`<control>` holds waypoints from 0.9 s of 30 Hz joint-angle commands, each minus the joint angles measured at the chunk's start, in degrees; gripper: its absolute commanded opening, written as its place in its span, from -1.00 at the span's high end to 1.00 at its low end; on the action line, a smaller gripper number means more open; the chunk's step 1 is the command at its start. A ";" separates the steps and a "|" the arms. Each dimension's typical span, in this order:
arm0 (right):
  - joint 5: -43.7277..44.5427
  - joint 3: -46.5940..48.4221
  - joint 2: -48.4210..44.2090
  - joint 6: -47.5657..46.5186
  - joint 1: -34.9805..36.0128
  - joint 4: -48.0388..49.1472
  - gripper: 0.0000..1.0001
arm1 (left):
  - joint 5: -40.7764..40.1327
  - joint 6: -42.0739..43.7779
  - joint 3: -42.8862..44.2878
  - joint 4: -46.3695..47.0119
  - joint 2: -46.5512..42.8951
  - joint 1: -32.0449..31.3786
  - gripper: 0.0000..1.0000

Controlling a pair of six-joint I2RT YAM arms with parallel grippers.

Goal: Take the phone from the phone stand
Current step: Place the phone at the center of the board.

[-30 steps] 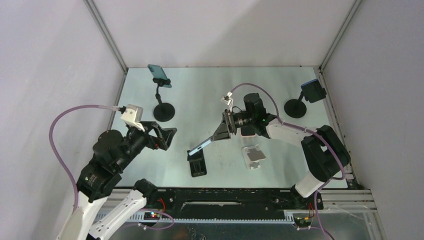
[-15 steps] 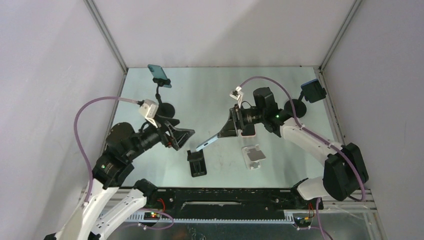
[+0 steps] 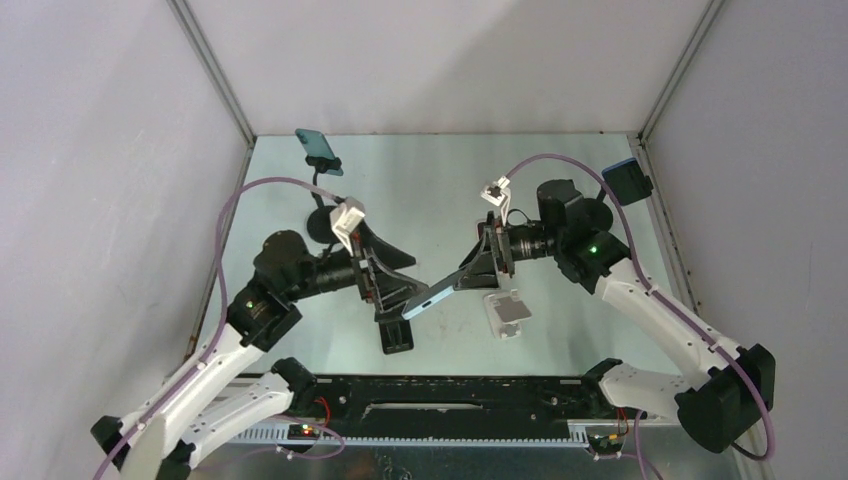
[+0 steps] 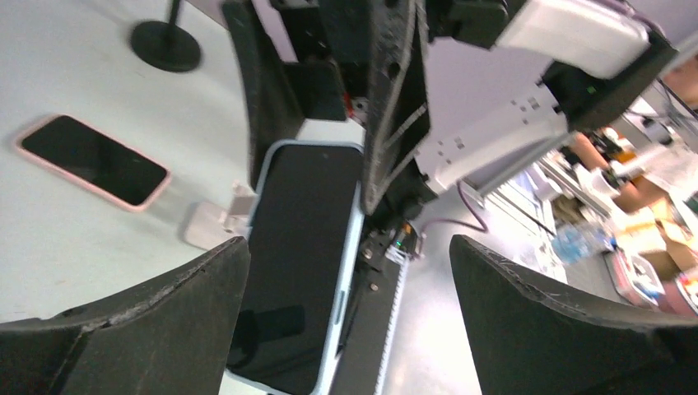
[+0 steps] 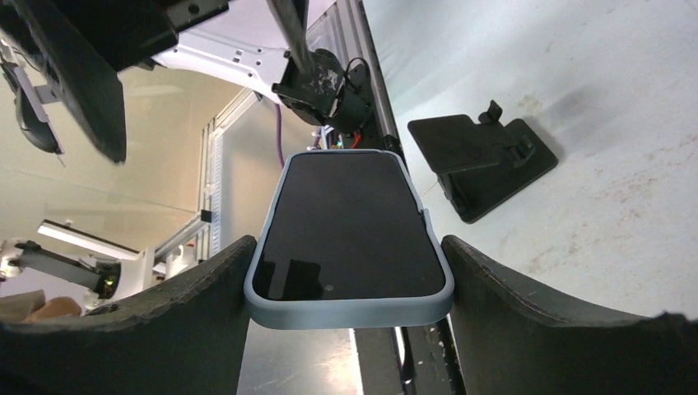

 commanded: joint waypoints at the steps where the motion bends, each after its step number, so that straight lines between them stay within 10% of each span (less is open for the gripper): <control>1: -2.14 2.97 -2.58 4.82 -0.58 -1.49 1.00 | 2.74 0.99 0.65 1.26 2.10 -4.45 -0.97; 27: -1.85 2.99 -8.95 5.50 4.75 -8.65 1.00 | 5.48 2.11 -1.82 6.10 10.29 -12.71 -0.97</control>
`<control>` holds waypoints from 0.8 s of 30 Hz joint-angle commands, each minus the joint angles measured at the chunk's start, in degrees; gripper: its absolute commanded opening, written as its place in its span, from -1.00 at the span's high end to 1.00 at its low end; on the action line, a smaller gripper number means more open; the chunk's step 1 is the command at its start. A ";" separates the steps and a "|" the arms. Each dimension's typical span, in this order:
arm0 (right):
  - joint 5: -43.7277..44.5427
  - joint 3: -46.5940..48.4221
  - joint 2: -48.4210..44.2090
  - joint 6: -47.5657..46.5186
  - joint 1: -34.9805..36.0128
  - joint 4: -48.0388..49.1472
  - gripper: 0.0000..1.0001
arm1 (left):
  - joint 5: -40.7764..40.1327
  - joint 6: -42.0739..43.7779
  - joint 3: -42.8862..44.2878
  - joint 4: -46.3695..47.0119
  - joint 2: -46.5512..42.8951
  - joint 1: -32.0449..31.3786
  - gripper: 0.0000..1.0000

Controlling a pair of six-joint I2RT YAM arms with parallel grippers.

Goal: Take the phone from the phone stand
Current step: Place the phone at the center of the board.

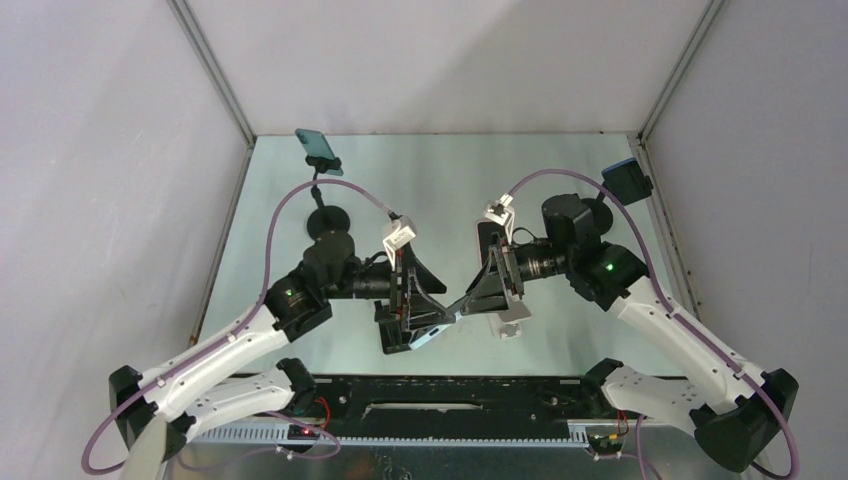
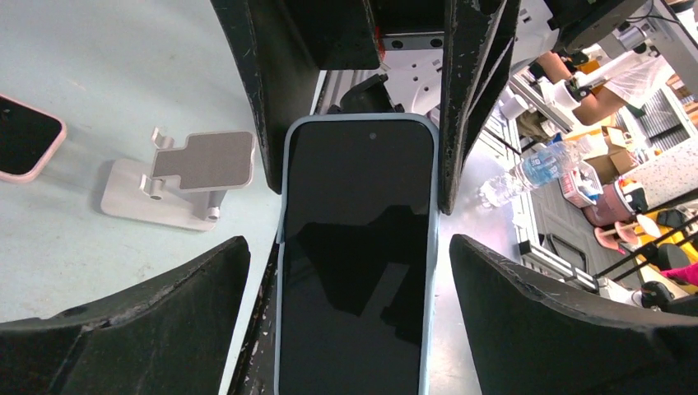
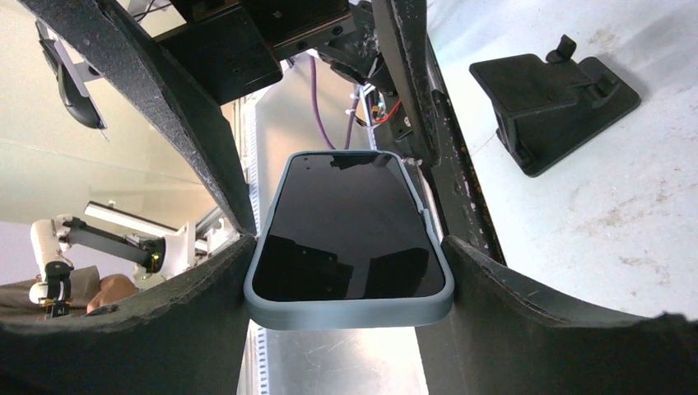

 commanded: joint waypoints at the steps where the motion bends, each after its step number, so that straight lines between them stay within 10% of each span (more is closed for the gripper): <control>1: -3.21 2.99 -1.72 1.56 0.61 1.78 1.00 | 3.09 -0.02 -1.10 4.55 0.01 -0.42 -0.97; 24: -3.54 2.92 -3.54 -1.09 0.77 2.29 1.00 | 7.22 -3.68 -3.73 12.79 2.68 -5.19 -0.97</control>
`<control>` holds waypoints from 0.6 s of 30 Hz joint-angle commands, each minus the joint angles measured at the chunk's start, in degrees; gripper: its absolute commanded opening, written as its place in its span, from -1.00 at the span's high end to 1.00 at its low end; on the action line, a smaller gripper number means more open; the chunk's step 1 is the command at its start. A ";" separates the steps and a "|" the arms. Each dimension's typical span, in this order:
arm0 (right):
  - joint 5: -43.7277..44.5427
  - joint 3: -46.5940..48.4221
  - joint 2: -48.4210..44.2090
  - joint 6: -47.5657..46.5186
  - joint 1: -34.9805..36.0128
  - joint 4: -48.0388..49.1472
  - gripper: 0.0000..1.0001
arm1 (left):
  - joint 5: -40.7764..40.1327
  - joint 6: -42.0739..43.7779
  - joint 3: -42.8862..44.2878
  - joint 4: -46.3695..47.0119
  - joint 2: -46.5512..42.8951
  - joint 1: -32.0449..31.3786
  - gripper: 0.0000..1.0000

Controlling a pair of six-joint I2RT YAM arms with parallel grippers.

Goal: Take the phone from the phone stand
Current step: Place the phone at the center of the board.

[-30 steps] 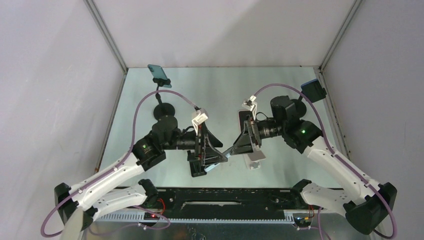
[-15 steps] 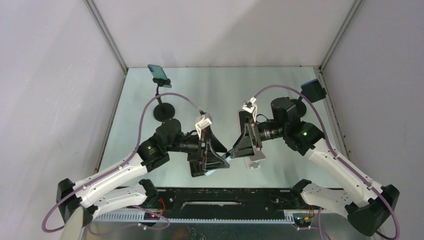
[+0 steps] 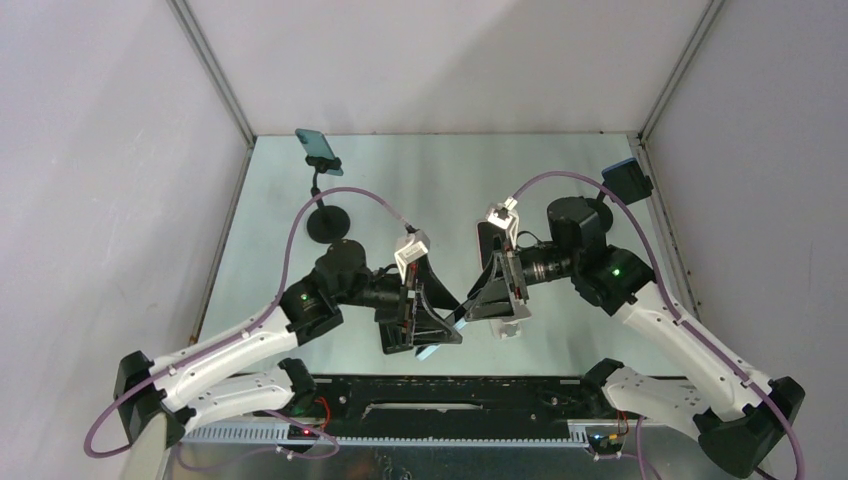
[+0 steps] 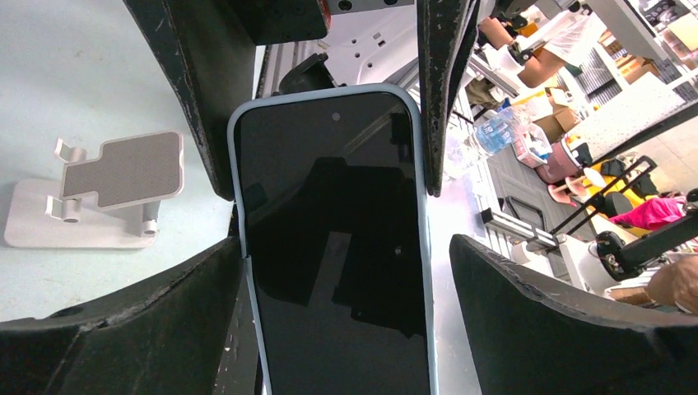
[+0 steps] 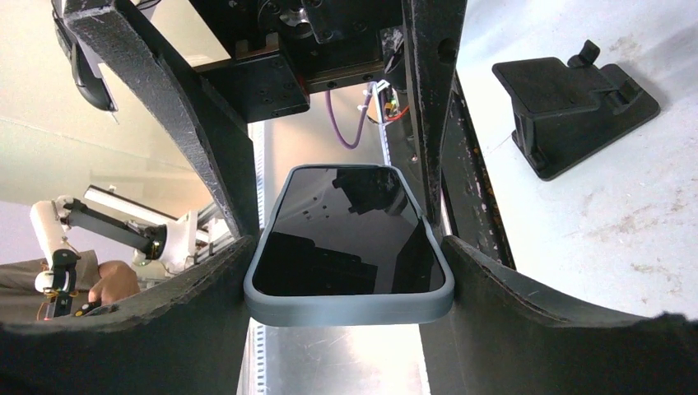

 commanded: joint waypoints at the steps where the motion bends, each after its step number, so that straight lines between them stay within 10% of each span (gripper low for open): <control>1: -1.92 2.96 -1.54 -0.16 0.18 2.91 1.00 | 2.14 -1.05 -0.23 3.36 0.59 -0.88 -0.97; 18: -1.03 2.92 -2.23 -0.29 0.18 2.51 1.00 | -1.29 1.09 1.40 -0.83 3.00 -0.84 -0.97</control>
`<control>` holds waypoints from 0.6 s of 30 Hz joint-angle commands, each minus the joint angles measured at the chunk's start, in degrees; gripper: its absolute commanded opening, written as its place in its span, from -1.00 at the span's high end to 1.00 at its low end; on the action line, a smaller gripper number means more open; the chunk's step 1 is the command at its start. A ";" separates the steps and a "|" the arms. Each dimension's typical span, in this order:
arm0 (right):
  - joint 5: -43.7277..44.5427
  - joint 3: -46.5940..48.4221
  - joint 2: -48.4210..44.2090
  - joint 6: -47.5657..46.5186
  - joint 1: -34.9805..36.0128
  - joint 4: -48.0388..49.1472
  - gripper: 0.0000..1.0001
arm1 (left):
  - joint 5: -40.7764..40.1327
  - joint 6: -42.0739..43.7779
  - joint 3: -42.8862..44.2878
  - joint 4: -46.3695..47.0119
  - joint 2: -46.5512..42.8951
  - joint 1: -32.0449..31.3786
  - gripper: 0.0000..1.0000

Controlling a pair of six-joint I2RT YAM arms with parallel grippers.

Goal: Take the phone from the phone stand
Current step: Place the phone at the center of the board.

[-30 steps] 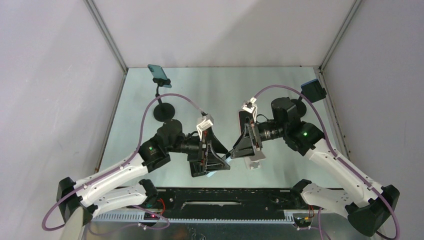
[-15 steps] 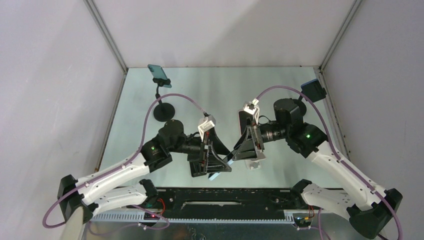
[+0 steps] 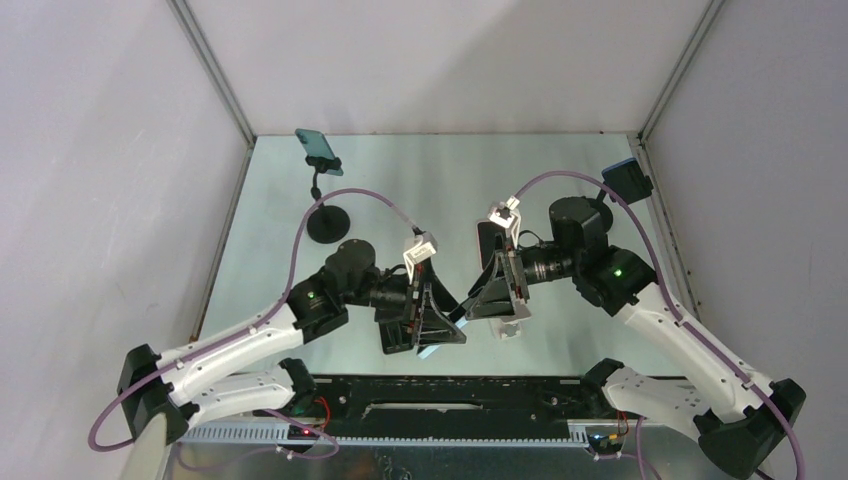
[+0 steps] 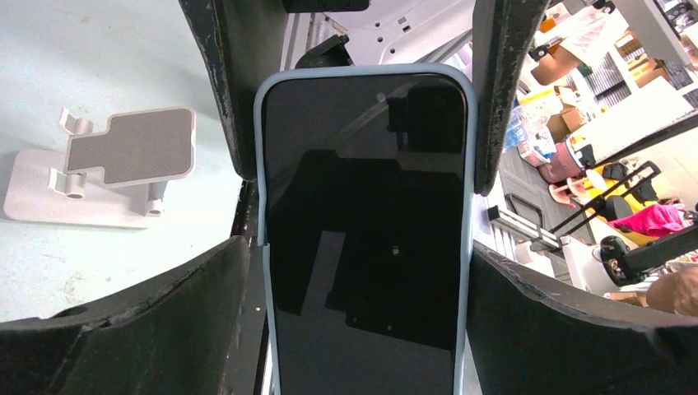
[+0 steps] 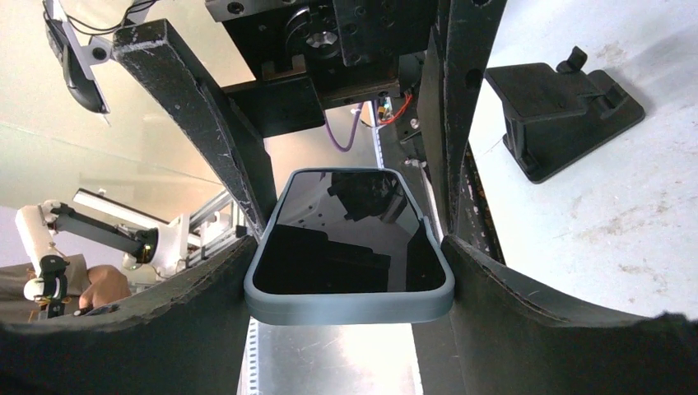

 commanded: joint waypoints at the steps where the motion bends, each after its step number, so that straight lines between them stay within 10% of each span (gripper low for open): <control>1: -1.20 2.97 -1.51 0.07 0.12 2.50 1.00 | 1.00 0.47 1.26 1.26 1.05 -0.38 -0.97; 7: -0.49 2.60 -0.09 -1.59 0.12 1.34 1.00 | 1.51 0.02 0.97 1.97 0.59 -0.43 -0.93; 18: 0.34 0.40 -0.19 -1.83 -0.65 2.56 1.00 | 5.64 -3.28 0.23 6.97 2.22 -0.66 -0.04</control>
